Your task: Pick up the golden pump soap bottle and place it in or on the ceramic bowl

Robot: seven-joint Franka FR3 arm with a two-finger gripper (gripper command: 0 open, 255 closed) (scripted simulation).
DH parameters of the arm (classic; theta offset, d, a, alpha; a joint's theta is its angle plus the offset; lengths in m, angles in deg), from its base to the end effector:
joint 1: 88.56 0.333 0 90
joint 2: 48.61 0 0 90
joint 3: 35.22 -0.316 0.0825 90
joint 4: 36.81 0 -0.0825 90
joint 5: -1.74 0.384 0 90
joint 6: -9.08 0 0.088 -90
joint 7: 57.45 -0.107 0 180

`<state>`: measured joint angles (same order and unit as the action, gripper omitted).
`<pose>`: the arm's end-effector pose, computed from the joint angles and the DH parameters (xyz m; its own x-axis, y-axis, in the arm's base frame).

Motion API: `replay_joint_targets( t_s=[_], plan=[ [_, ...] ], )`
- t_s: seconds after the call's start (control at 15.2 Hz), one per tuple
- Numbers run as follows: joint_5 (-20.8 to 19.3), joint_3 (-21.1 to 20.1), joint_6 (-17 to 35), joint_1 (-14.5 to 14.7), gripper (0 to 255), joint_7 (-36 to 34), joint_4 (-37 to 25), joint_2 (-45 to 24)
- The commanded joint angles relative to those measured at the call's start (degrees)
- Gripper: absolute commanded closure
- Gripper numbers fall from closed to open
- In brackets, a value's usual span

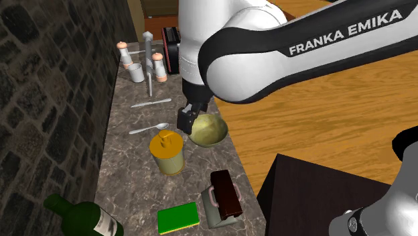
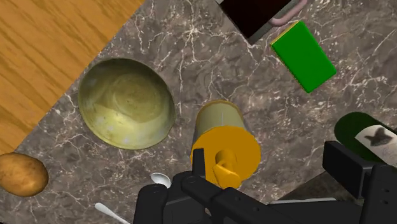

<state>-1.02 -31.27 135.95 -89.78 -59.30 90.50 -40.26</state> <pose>0.5113 -0.0486 0.4498 0.9860 -0.0933 0.1379 -0.0980 -0.9948 0.0277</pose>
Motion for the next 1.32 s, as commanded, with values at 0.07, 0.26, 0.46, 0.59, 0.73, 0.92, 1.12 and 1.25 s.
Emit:
replay_joint_targets(
  t_s=[0.07, 0.26, 0.46, 0.59, 0.73, 0.92, 1.12, 1.25],
  plan=[
    [1.2, 0.4, 3.0, 0.0, 0, 1.2, -3.9, -7.0],
    [2.7, 0.7, 5.3, -0.4, 0, 2.7, -8.1, -13.6],
    [4.2, 0.7, 6.8, -0.9, 0, 4.2, -13.0, -20.3],
    [5.1, 0.5, 7.5, -1.3, 0, 5.2, -16.7, -24.8],
    [6.0, 0.3, 7.9, -1.8, 0, 6.0, -20.7, -29.3],
    [6.5, 0.0, 8.5, -2.2, 0, 6.5, -23.3, -32.6],
    [6.6, -0.1, 10.2, -2.3, 0, 6.6, -23.3, -34.2],
    [6.8, -0.1, 11.2, -2.3, 0, 6.7, -23.4, -35.3]
  ],
)
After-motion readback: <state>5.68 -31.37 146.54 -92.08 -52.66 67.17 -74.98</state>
